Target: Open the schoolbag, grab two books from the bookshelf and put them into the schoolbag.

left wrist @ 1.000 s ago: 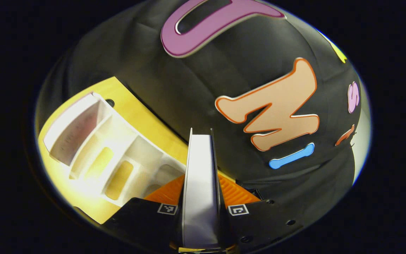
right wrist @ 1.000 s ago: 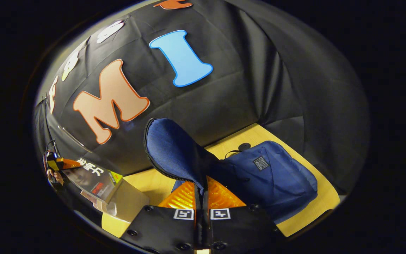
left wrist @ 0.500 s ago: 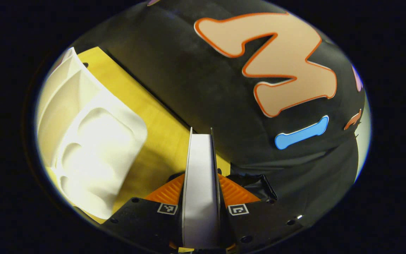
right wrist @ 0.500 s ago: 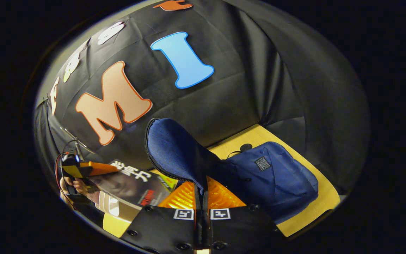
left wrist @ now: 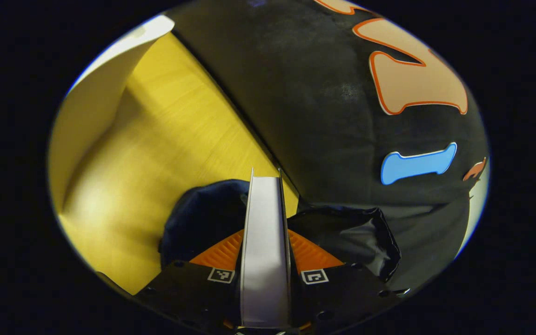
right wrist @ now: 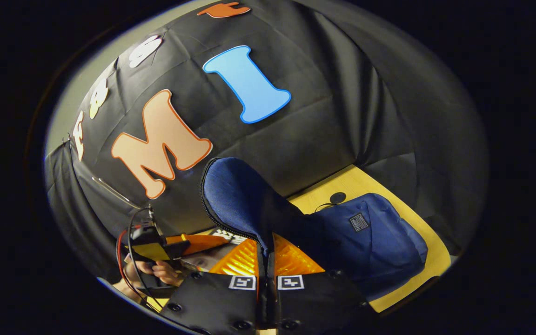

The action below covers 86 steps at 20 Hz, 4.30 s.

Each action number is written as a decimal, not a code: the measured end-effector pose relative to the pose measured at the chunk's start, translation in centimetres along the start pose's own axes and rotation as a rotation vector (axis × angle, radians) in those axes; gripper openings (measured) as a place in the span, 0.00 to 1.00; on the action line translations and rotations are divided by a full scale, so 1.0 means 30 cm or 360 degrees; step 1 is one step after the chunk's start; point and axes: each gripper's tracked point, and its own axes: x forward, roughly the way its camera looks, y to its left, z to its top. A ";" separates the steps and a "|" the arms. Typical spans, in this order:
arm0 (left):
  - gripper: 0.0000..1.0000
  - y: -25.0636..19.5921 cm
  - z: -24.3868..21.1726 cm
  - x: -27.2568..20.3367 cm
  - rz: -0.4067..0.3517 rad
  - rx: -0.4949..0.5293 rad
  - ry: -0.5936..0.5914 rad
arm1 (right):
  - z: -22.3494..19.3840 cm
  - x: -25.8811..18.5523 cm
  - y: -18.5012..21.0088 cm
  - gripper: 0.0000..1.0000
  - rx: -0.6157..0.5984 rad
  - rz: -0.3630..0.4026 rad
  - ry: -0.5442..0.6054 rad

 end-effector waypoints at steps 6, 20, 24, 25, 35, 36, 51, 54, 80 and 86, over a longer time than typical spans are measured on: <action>0.39 0.051 -0.157 0.113 -0.0040 -0.0189 -0.0016 | -0.012 0.005 0.010 0.05 0.0003 0.0075 0.0039; 0.82 0.232 -0.263 0.150 0.0423 0.0347 0.0163 | -0.033 0.016 -0.001 0.05 -0.0003 0.0091 0.0054; 0.84 0.217 -0.157 0.068 0.0488 0.0877 0.0095 | -0.038 0.008 -0.015 0.03 -0.0018 0.0074 0.0068; 0.77 0.207 -0.123 0.044 0.0490 0.0993 0.0071 | -0.038 0.008 -0.014 0.05 -0.0013 0.0071 0.0068; 0.95 -0.030 0.248 -0.293 0.0579 0.1870 -0.0454 | -0.043 0.004 -0.027 0.05 -0.0050 0.0029 0.0073; 0.95 -0.060 0.274 -0.340 0.0566 0.1907 -0.0513 | -0.042 0.004 -0.027 0.05 -0.0054 0.0024 0.0074; 0.94 -0.223 0.831 -1.039 0.0584 0.1912 -0.0956 | -0.038 0.003 -0.034 0.03 -0.0078 -0.0071 0.0054; 0.94 -0.152 0.951 -1.137 0.0629 0.1863 -0.0940 | -0.037 0.005 -0.036 0.04 -0.0071 -0.0091 0.0045; 0.93 0.655 1.261 -1.121 0.1153 0.1416 -0.0187 | -0.047 0.028 -0.055 0.05 -0.0041 -0.0202 0.0019; 0.77 0.715 1.261 -1.125 0.1195 0.1398 -0.0027 | -0.043 0.033 -0.062 0.05 -0.0037 -0.0210 0.0017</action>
